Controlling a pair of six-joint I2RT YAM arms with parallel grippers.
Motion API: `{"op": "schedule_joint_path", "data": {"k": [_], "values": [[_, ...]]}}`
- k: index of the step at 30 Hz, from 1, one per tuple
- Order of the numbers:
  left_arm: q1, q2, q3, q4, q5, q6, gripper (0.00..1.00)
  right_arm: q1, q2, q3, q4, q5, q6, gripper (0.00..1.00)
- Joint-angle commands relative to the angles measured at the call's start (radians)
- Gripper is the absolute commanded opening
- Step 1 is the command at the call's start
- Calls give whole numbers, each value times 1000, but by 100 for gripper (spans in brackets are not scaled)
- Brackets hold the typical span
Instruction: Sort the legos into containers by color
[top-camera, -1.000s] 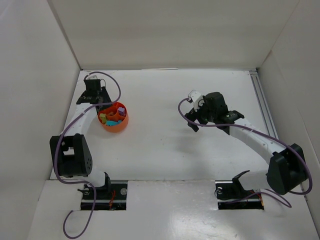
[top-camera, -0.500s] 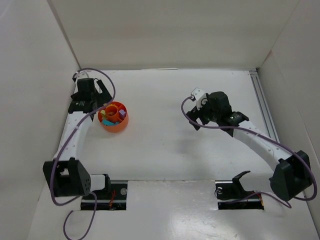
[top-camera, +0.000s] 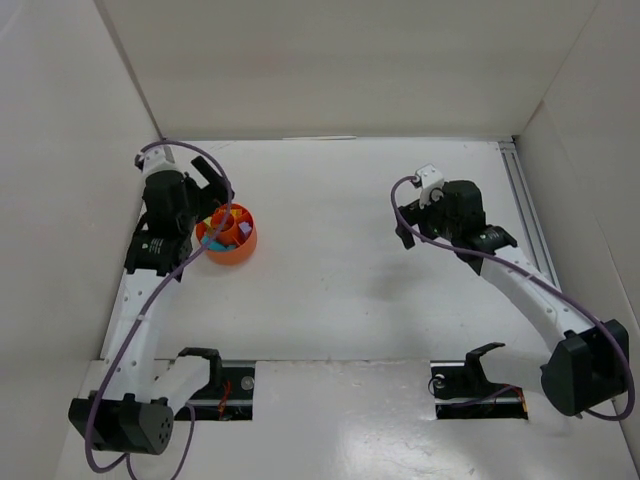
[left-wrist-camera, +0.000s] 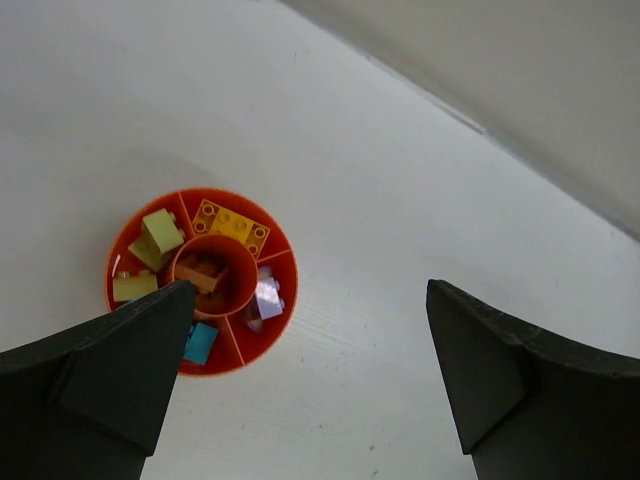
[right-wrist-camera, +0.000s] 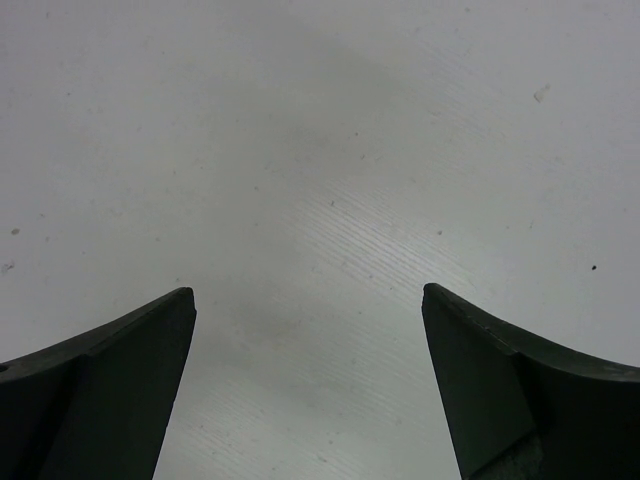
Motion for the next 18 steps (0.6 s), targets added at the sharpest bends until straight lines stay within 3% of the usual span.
{"op": "schedule_joint_path", "data": {"k": [1, 4, 18], "values": [[-74, -2, -41, -36, -35, -24, 100, -5, -16, -17, 47, -18, 61, 99], [-134, -2, -22, -76, -97, -34, 100, -5, -44, -44, 71, -18, 73, 99], [-212, 26, -32, -76, -68, -35, 100, -5, -113, -136, 80, -7, 116, 99]]}}
